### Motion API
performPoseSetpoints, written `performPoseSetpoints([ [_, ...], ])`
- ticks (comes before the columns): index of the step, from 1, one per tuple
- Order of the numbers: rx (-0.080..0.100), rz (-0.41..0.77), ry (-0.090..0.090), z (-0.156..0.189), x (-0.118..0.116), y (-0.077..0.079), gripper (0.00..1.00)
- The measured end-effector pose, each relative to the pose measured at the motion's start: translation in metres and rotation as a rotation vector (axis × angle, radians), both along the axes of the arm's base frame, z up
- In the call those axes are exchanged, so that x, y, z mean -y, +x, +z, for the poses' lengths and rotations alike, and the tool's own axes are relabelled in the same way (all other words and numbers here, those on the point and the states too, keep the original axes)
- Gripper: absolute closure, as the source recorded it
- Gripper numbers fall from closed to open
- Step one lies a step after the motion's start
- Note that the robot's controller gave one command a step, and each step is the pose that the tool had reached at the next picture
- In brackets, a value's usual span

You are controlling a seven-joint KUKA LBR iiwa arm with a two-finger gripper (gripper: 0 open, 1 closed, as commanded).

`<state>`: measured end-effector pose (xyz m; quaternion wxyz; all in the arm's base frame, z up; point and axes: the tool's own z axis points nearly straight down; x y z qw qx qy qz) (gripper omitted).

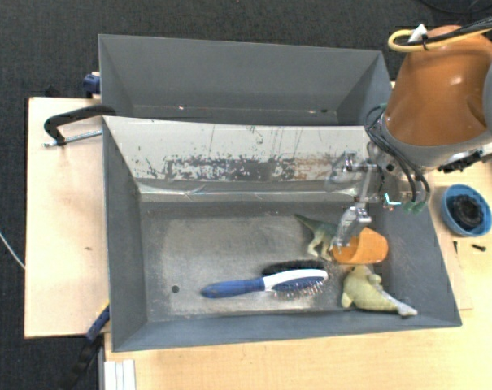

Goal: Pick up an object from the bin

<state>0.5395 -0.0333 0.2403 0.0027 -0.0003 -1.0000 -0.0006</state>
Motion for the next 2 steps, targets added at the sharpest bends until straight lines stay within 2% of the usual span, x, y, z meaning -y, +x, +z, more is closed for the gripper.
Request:
performPoseSetpoints([
  [1,0.016,-0.071,-0.003,-0.127,-0.004,-0.001,0.0],
  [2,0.034,-0.098,0.001,-0.14,-0.062,-0.03,0.0],
])
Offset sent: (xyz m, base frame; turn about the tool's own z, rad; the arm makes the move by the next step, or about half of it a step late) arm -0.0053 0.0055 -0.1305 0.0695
